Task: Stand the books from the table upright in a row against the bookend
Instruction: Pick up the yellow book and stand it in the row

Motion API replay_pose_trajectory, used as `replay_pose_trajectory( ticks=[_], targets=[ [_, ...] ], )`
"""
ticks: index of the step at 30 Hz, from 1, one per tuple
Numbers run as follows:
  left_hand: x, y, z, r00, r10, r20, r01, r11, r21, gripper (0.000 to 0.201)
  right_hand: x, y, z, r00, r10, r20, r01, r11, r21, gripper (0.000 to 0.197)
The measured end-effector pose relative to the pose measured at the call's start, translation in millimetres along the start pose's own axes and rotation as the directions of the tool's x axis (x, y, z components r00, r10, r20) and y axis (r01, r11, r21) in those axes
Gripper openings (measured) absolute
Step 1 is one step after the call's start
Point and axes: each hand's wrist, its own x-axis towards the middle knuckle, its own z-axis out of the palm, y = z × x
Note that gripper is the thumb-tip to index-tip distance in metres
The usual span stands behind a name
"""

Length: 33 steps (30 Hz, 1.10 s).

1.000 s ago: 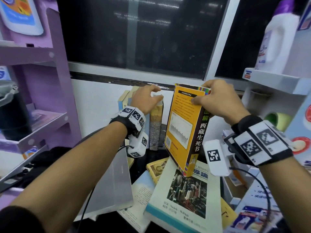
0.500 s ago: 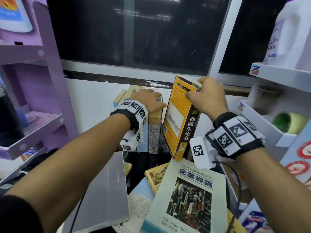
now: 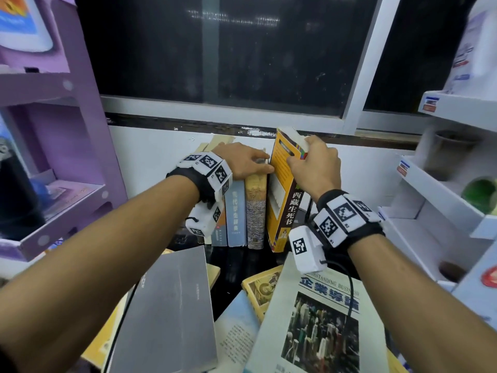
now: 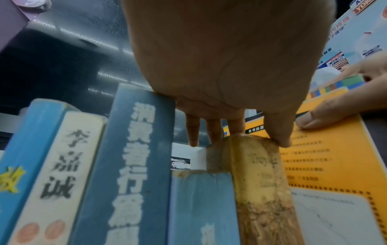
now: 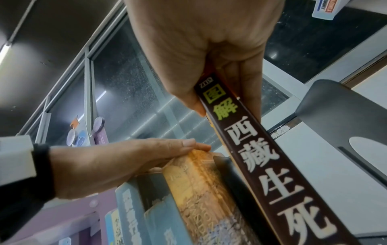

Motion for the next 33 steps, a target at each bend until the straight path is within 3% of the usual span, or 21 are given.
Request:
replay_pose_trajectory(
  ticks=[9, 26, 33],
  targets=[
    [-7.2, -13.0, -3.8, 0.999, 0.035, 0.027, -0.035, 0.999, -0.012, 0.062, 12.3, -3.4, 1.9, 0.999, -0.037, 0.032, 0.041, 0.988, -0.146, 0.026],
    [-9.8, -11.9, -5.0, 0.998, 0.049, 0.037, -0.052, 0.996, 0.074, 0.061, 13.4, 13.0, 42.8, 0.999, -0.016, 0.044, 0.015, 1.0, 0.016, 0.026],
    [-6.5, -15.3, -2.3, 0.997, 0.06, 0.038, -0.063, 0.995, 0.08, 0.063, 13.3, 16.0, 33.4, 0.977, -0.087, 0.194, 0.071, 0.993, 0.093, 0.047]
  ],
)
